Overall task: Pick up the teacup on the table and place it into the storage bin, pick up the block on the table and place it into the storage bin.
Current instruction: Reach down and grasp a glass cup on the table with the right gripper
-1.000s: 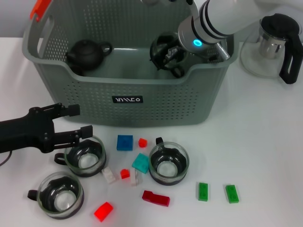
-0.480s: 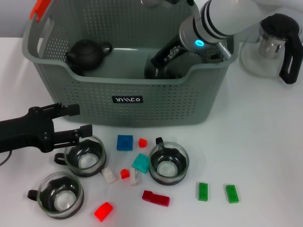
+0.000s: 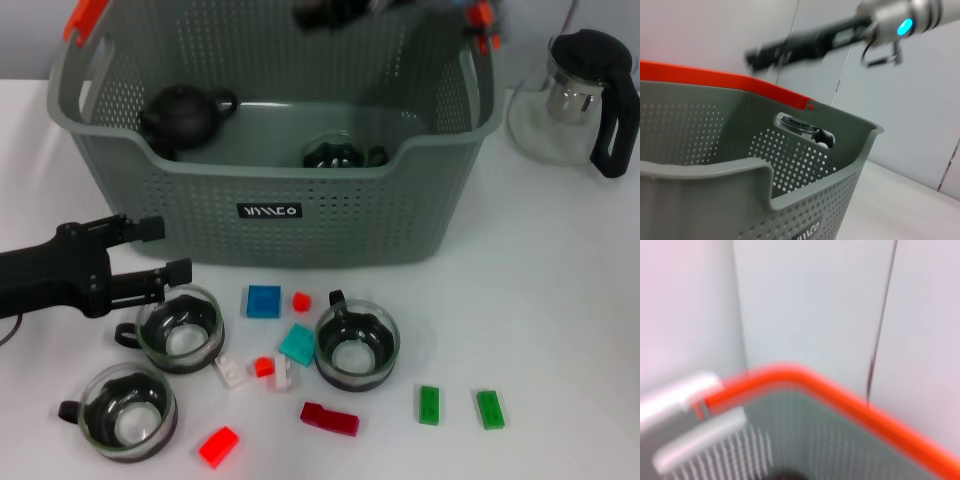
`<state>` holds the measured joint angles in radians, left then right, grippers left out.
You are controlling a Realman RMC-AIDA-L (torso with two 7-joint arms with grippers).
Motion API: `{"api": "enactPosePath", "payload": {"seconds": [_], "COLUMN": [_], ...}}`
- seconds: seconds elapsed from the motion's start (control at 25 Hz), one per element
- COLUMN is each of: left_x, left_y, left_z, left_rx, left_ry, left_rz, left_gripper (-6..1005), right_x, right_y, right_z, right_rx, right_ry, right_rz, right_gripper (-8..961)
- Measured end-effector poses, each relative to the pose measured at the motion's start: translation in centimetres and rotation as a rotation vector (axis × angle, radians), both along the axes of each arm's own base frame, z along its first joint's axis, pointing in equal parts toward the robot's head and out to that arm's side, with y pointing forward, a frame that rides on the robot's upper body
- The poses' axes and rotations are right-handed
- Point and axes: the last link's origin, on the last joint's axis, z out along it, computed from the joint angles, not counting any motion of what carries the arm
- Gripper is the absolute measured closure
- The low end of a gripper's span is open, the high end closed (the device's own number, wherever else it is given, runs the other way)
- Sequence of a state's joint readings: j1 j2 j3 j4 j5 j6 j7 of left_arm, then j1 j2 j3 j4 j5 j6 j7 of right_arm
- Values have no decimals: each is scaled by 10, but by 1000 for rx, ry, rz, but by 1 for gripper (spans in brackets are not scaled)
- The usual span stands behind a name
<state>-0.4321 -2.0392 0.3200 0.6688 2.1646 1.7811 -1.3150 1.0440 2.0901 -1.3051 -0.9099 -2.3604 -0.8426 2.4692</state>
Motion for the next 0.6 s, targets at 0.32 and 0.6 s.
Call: {"api": "enactPosePath", "payload": {"seconds": [0.32,0.6], "left_x": [0,0], "left_y": [1,1], "left_z": [0,2], "left_rx": [2,6], "left_ry": [1,7], "left_rz": [-3,-3], "left_gripper": [192,192], "right_x": [31,97], "right_y": [-73,-135], "right_z": [81,106], "right_rx": [-252,-420], "right_ry": [431,404], "right_rz": [290,364], "right_gripper": [349,353]}}
